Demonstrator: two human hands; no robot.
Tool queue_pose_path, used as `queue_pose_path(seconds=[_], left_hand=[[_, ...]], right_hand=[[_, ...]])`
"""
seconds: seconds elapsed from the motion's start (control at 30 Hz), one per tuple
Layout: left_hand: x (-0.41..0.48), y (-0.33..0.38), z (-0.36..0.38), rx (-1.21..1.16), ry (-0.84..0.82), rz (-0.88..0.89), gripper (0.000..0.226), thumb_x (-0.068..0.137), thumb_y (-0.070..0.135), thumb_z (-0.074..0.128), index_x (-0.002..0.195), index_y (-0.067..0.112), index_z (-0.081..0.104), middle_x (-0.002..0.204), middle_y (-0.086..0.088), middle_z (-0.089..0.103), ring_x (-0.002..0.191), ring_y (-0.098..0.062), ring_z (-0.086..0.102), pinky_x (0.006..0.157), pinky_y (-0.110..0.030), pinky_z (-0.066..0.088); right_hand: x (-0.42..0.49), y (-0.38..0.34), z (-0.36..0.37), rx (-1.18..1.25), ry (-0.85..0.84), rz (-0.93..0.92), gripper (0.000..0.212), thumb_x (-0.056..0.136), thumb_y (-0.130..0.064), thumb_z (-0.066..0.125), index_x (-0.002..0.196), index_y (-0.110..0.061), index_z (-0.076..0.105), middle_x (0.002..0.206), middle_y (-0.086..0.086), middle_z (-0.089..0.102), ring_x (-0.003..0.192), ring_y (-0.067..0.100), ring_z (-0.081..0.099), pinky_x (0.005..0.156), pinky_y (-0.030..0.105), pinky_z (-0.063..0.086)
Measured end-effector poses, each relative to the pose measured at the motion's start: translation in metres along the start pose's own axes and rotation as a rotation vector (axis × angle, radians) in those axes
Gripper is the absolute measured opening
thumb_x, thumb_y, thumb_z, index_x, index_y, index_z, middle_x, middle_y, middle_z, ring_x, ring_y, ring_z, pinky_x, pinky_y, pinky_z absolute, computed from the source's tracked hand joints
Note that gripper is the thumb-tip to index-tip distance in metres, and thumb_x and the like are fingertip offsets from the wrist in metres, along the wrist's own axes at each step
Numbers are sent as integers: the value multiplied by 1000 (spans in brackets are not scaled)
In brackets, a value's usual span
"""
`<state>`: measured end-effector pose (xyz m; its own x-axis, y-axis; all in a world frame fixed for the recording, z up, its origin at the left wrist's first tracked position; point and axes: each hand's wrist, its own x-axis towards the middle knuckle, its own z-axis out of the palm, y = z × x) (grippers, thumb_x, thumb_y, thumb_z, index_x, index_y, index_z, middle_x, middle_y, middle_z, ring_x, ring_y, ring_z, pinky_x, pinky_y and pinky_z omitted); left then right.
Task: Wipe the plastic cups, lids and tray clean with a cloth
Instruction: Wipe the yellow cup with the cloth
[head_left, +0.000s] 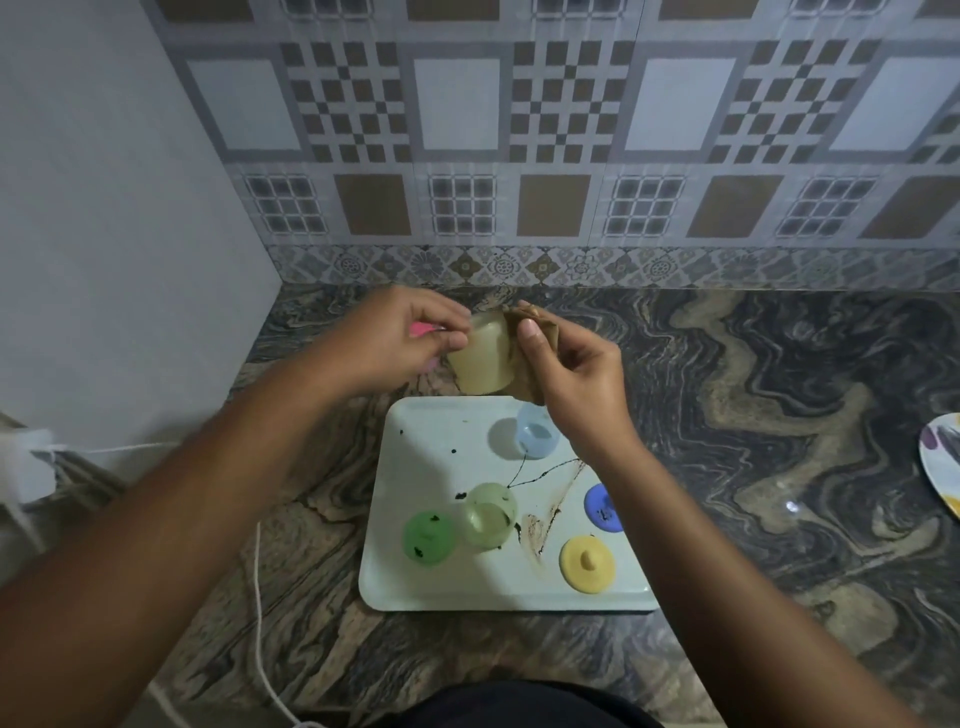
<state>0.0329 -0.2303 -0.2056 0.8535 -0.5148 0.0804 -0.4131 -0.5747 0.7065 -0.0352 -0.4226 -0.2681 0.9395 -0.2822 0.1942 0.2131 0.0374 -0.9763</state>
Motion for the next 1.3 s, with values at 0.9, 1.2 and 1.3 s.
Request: queue_pose_path(seconds=[0.9,1.2,1.3], left_hand=[[-14,63,-59,-300,-10,80,17,76,22,72,92,16,76,88,0,77,83,-16,74,70,-27,60],[-16,68,-41,-416,32,55,26,81,23,70,105,14,74,99,-1,77,90,-16,75,73,-31,62],[-17,64,-43,-433,3,54,26,77,19,71,103,16,74,96,0,78,90,-16,75,75,-32,61]], right_hand=[[-33,-41,-2,33,-123,-276,51,99,2,55,147,-3,41,105,-9,78,80,-4,67,74,19,58],[-32,-31,5,-235,42,-521,90,75,-18,89,150,-8,40,133,16,67,116,27,71,93,30,60],[-28,-29,4,-247,63,-539,89,73,-15,88,148,-5,42,130,13,68,113,23,72,92,35,61]])
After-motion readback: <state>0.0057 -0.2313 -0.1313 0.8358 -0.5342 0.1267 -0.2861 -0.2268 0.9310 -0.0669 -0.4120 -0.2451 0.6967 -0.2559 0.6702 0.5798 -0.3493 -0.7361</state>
